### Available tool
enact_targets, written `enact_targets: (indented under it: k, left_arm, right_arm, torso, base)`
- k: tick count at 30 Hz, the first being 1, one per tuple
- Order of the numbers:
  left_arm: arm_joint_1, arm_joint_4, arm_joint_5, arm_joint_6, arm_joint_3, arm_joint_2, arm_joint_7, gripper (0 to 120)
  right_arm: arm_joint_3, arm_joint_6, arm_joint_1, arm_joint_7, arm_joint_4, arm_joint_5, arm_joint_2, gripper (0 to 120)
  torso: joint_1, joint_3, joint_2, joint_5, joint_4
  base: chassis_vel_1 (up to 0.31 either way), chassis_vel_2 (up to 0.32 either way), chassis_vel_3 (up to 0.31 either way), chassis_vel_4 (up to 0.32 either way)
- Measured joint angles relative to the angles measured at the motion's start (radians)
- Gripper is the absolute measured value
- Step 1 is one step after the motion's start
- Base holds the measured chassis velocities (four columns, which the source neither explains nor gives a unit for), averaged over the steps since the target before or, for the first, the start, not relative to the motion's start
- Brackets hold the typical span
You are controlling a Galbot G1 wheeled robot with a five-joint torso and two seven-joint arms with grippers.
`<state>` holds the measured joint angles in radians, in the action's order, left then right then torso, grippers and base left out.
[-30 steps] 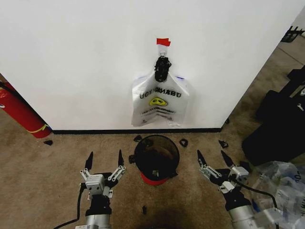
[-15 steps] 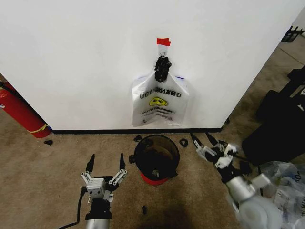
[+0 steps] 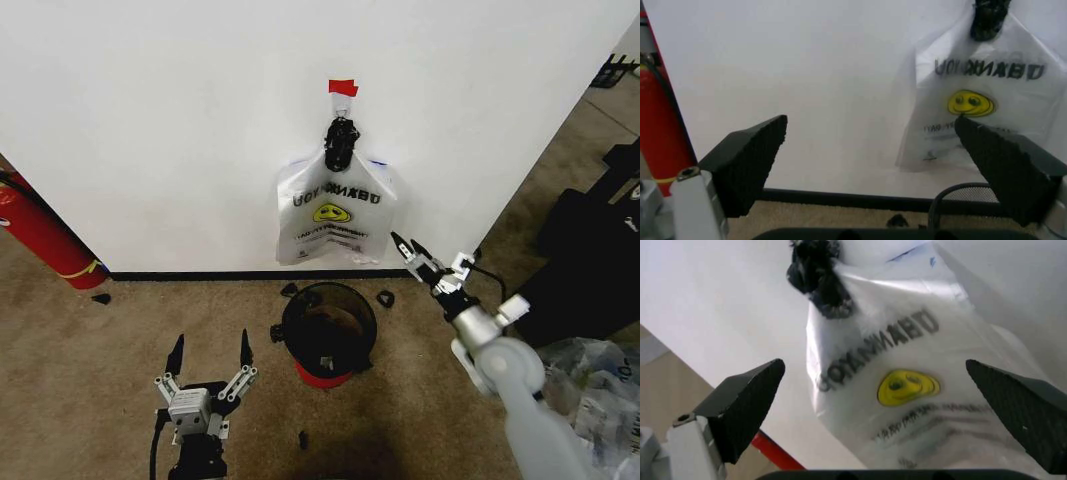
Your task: Pick up the garbage bag from the wall and place it over the trash bin.
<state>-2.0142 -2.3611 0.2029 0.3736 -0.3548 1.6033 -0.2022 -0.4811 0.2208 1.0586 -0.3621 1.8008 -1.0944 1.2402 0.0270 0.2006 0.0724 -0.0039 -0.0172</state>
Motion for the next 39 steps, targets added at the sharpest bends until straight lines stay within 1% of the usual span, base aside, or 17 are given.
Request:
enact_targets:
  k: [6,10,14,15,20,24,36,39]
  left_arm:
    - [-0.015,-0.003,0.016,0.007,-0.003,0.006,-0.002,99]
    - [-0.021,-0.005,0.020,0.009,-0.007,0.006,-0.003,99]
    - [-0.030,-0.009,0.027,0.012,-0.011,0.006,-0.004,99]
    - [-0.030,-0.009,0.027,0.012,-0.011,0.006,-0.004,99]
    - [-0.033,-0.009,0.035,0.017,-0.014,0.006,-0.005,99]
    - [-0.028,-0.005,0.037,0.017,-0.018,0.005,-0.005,99]
    - [-0.011,0.006,0.027,0.012,-0.032,0.005,-0.008,99]
    - [-0.004,0.013,0.026,0.010,-0.033,0.005,-0.008,99]
  right_arm:
    - [0.058,0.001,-0.109,-0.004,-0.110,-0.056,0.030,100]
    - [0.088,-0.003,-0.163,-0.006,-0.155,-0.080,0.049,100]
    - [0.131,-0.005,-0.245,-0.009,-0.210,-0.084,0.073,100]
    - [0.131,-0.005,-0.245,-0.009,-0.210,-0.084,0.073,100]
    - [0.174,-0.008,-0.342,-0.009,-0.284,-0.094,0.105,100]
    - [0.193,-0.010,-0.393,-0.009,-0.334,-0.096,0.123,100]
    - [0.229,-0.018,-0.472,-0.016,-0.422,-0.097,0.153,100]
    - [0.229,-0.019,-0.490,-0.016,-0.440,-0.094,0.173,98]
  torso:
    - [0.000,0.000,0.000,0.0000,-0.0002]
    - [0.000,0.000,0.000,0.0000,-0.0001]
    - [0.000,0.000,0.000,-0.0001,0.0000]
    - [0.000,0.000,0.000,-0.0001,0.0000]
    - [0.000,0.000,0.000,-0.0001,-0.0001]
    - [0.000,0.000,0.000,-0.0002,0.0000]
    - [0.000,0.000,0.000,-0.0001,-0.0002]
    - [0.000,0.000,0.000,-0.0001,0.0000]
  base:
    - [0.000,0.000,0.000,0.000]
    - [0.000,0.000,0.000,0.000]
    - [0.000,0.000,0.000,0.000]
    - [0.000,0.000,0.000,0.000]
    - [0.000,0.000,0.000,0.000]
    - [0.000,0.000,0.000,0.000]
    - [0.000,0.000,0.000,0.000]
    - [0.000,0.000,0.000,0.000]
